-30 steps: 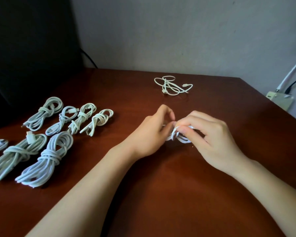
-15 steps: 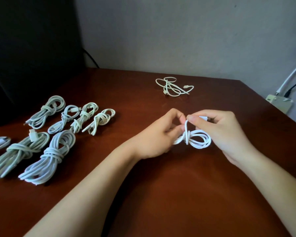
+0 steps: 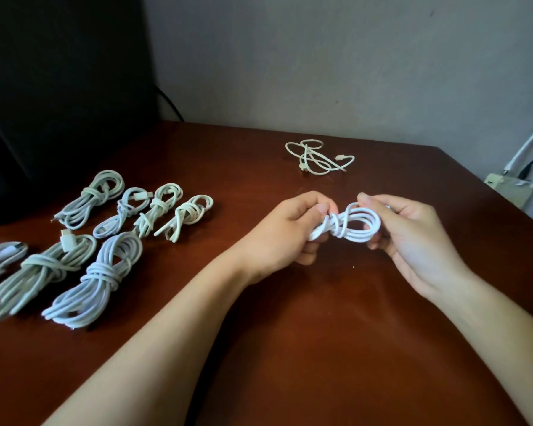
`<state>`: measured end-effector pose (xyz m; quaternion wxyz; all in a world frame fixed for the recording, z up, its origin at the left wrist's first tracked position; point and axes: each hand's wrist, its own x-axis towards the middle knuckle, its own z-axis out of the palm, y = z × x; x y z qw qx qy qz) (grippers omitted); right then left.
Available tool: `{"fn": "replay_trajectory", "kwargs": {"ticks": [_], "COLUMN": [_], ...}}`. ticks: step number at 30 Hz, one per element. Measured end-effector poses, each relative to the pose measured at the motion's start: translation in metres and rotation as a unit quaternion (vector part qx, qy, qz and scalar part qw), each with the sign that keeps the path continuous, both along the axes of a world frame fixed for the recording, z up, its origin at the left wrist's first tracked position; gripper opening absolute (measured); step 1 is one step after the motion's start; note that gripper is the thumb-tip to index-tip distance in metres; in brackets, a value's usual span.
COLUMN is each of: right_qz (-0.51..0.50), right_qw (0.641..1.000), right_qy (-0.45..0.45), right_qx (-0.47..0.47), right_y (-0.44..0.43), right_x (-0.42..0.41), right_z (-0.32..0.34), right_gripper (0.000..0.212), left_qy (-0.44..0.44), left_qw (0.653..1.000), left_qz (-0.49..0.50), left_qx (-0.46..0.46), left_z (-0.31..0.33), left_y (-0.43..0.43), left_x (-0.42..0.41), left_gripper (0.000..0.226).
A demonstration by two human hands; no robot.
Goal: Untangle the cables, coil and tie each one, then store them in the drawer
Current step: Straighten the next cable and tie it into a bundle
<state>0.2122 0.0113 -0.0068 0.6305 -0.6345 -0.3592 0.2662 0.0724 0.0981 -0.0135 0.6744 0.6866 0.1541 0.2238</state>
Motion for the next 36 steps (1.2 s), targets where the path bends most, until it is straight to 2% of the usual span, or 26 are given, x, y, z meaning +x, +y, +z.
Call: {"fn": "replay_trajectory", "kwargs": {"ticks": [4, 9, 12, 14, 16, 20, 23, 25, 27, 29, 31, 33, 36], "right_qz": [0.014, 0.054, 0.052, 0.061, 0.077, 0.102, 0.083, 0.058, 0.040, 0.027, 0.013, 0.010, 0.030], "right_qw": [1.000, 0.997, 0.993, 0.991, 0.990, 0.977, 0.960, 0.937, 0.898, 0.861, 0.841, 0.839, 0.891], "right_qy": [0.000, -0.037, -0.062, -0.069, -0.086, -0.182, -0.266, -0.342, -0.429, -0.498, -0.533, -0.535, -0.440], "right_qx": [-0.004, -0.049, -0.081, -0.094, -0.081, -0.030, 0.007, 0.046, 0.087, 0.097, 0.095, 0.100, 0.108], "right_y": [-0.001, -0.001, 0.000, 0.001, 0.002, 0.001, 0.000, -0.003, -0.005, -0.006, -0.007, -0.009, -0.010], "right_x": [-0.002, -0.004, -0.002, -0.005, -0.009, -0.015, -0.016, -0.017, -0.015, -0.011, -0.009, -0.010, -0.015], "right_z": [0.000, -0.004, -0.006, -0.007, -0.007, -0.007, -0.010, -0.012, -0.014, -0.017, -0.018, -0.016, -0.014], "right_gripper": [0.017, 0.023, 0.034, 0.027, 0.027, 0.030, 0.032, 0.032, 0.034, 0.040, 0.043, 0.039, 0.022], "left_qy": [-0.017, -0.016, -0.033, -0.048, -0.066, -0.105, -0.110, -0.098, -0.073, -0.034, -0.004, 0.000, 0.001], "left_qw": [1.000, 0.999, 0.998, 0.996, 0.992, 0.977, 0.973, 0.975, 0.980, 0.981, 0.970, 0.968, 0.965], "left_qz": [-0.014, -0.029, -0.003, 0.014, 0.038, 0.084, 0.116, 0.135, 0.159, 0.189, 0.205, 0.195, 0.192], "left_qx": [-0.013, -0.007, -0.048, -0.075, -0.103, -0.164, -0.167, -0.147, -0.090, 0.020, 0.128, 0.155, 0.180], "left_z": [0.000, -0.001, -0.002, -0.002, 0.000, 0.000, 0.000, -0.001, -0.003, -0.006, -0.009, -0.010, -0.008], "left_y": [0.000, -0.001, 0.001, 0.000, 0.001, 0.006, 0.008, 0.006, 0.004, 0.004, 0.005, 0.006, 0.008], "left_x": [0.000, -0.001, 0.001, 0.002, 0.004, 0.006, 0.008, 0.009, 0.010, 0.010, 0.008, 0.006, 0.004], "left_gripper": [0.021, 0.030, 0.018, 0.010, 0.011, 0.016, 0.024, 0.030, 0.034, 0.036, 0.042, 0.048, 0.040]}}
